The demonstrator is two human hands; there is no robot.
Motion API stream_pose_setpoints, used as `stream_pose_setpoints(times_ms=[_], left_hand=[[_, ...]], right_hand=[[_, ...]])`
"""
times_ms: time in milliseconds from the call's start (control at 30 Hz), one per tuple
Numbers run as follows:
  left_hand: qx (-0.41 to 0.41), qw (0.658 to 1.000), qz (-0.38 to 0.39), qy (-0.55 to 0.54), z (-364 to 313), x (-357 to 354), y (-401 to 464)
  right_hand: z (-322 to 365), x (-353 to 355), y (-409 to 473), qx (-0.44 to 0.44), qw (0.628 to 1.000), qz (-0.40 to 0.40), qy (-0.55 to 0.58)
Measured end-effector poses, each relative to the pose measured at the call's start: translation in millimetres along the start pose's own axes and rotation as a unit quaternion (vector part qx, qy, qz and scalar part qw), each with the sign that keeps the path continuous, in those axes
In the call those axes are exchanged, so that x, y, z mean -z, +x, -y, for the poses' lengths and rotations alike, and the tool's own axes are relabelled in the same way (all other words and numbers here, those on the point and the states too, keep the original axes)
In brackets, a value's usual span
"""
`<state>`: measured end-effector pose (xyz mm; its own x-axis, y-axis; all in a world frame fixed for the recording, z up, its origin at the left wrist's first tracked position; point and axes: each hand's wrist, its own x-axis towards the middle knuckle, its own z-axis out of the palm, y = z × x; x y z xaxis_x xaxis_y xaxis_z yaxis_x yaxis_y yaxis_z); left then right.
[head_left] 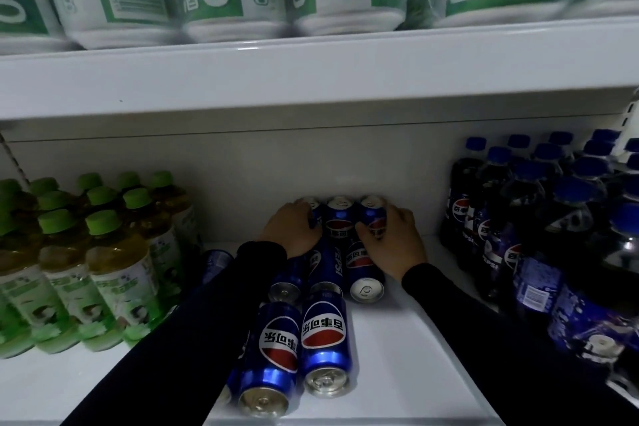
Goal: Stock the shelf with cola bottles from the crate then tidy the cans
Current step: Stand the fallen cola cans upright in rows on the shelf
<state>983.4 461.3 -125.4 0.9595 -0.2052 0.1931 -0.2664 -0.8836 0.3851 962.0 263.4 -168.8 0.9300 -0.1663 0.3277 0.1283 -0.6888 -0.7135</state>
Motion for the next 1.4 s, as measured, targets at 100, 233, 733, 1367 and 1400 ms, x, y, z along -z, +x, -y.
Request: stream_pose_setpoints(times_ms=[100, 233, 733, 1367, 1400], left_hand=[[-0.017, 0.996, 0.083, 0.011, -14.3, -8.0, -9.0], [-0.008, 0.989, 0.131, 0.062, -25.2, -22.7, -16.9], [0.013, 0.971, 0.176, 0.162, -47.7, -37.5, -24.8], [-0.011, 0.996, 0.049, 0.071, -47.8, -12.1, -3.4], [-0.013, 0.997, 0.036, 0.063, -48.5, -12.0, -2.3]], right_hand=[[-5.0, -6.3, -12.5, -0.081, 0.993, 0.09, 0.003], [-5.4, -13.7, -24.4, -0.141, 0.974, 0.177, 0.018], [-7.1, 41.7, -12.5, -0.148, 0.974, 0.16, -0.054], [-35.3, 34.6, 28.9, -0.088, 0.995, -0.041, -0.029], [-36.9, 32.9, 31.3, -0.083, 0.995, -0.045, -0.027]])
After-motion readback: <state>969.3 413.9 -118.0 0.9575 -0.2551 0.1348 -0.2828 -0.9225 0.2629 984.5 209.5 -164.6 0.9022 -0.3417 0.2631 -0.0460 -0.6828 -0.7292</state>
